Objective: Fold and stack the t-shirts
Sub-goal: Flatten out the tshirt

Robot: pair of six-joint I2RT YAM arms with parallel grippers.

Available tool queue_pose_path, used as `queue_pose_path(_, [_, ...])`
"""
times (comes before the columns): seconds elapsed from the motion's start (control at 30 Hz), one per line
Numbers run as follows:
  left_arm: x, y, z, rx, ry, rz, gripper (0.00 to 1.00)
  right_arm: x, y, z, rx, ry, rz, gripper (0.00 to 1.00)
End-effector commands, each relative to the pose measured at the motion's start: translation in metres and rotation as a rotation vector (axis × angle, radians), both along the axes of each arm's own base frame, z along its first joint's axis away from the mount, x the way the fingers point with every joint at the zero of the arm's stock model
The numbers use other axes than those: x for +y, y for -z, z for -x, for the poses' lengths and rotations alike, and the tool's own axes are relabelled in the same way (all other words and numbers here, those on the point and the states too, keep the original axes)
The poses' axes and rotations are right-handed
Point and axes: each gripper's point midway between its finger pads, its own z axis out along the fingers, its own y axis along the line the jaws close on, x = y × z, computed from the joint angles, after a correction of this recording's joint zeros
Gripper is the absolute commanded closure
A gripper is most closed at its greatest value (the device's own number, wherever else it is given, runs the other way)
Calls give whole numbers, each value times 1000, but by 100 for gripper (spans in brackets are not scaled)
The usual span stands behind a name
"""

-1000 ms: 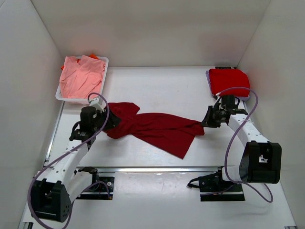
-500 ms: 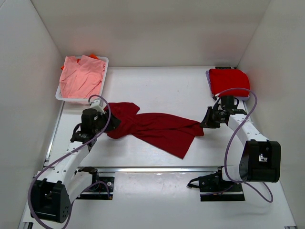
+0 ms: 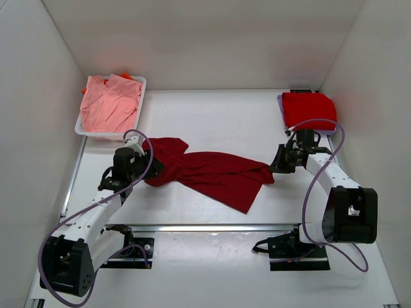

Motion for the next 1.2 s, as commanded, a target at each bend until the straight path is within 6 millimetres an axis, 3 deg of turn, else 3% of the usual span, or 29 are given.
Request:
queue_pose_path(0.0, [-5,3,-5,-21,12,-7,49,3,-1,-6,-28,-14,-5,100])
queue_pose_path(0.07, [-7,1,-11,-26,20,-20,56,5,-2,-5,-24,-17,-8,100])
queue_pose_path(0.1, [-10,-1,-14,-26,40,-23,68,4,-3,-5,-28,-16,-4,100])
queue_pose_path(0.13, [-9,0,-15,-11,41,-21,91,3,-3,-3,-13,-9,-8,100])
queue_pose_path(0.17, [-11,-11,-19,-19,47,-12,100,4,-7,-6,-33,-19,-5,100])
queue_pose_path(0.23, [-12,-38,-29,-70,39,6,100,4,-14,-6,-41,-11,-6,100])
queue_pose_path(0.3, [-12,-92,-45,-174,17,34,100,6,-41,-13,-108,-9,-7,100])
queue_pose_path(0.33, [-12,-110,-46,-195,11,51,100,7,-65,-19,-171,-7,-7,100])
queue_pose_path(0.37, [-10,-148,-53,-273,5,64,100,6,-77,-21,-201,4,-12,100])
queue_pose_path(0.4, [-8,-187,-57,-341,-1,94,100,6,-105,-26,-275,14,-12,100])
queue_pose_path(0.43, [-7,-204,-57,-366,-10,115,100,6,-134,-29,-356,24,-18,100])
queue_pose_path(0.47, [-7,-241,-56,-436,-7,137,100,7,-149,-30,-396,24,-22,100])
queue_pose_path(0.53, [0,-304,-45,-553,-33,187,100,0,-205,-30,-541,58,-42,100])
queue_pose_path(0.57, [2,-318,-42,-575,-39,201,100,-2,-215,-28,-569,59,-43,100])
queue_pose_path(0.63, [6,-354,-27,-637,-53,223,100,-4,-265,-18,-691,72,-53,100])
queue_pose_path(0.73, [16,-408,5,-751,-83,236,100,-8,-313,2,-820,77,-17,100])
queue_pose_path(0.9, [30,-449,45,-826,-153,213,100,-21,-370,37,-973,121,41,100])
queue_pose_path(0.93, [35,-464,55,-863,-171,213,100,-20,-385,45,-1005,117,48,100])
queue_pose_path(1.03, [36,-481,68,-885,-170,213,100,-12,-408,52,-1043,82,47,100])
queue_pose_path(1.1, [37,-484,62,-878,-185,198,100,-8,-417,53,-1046,70,30,100])
queue_pose_path(1.17, [39,-480,49,-861,-202,168,100,-6,-415,38,-1022,40,34,100])
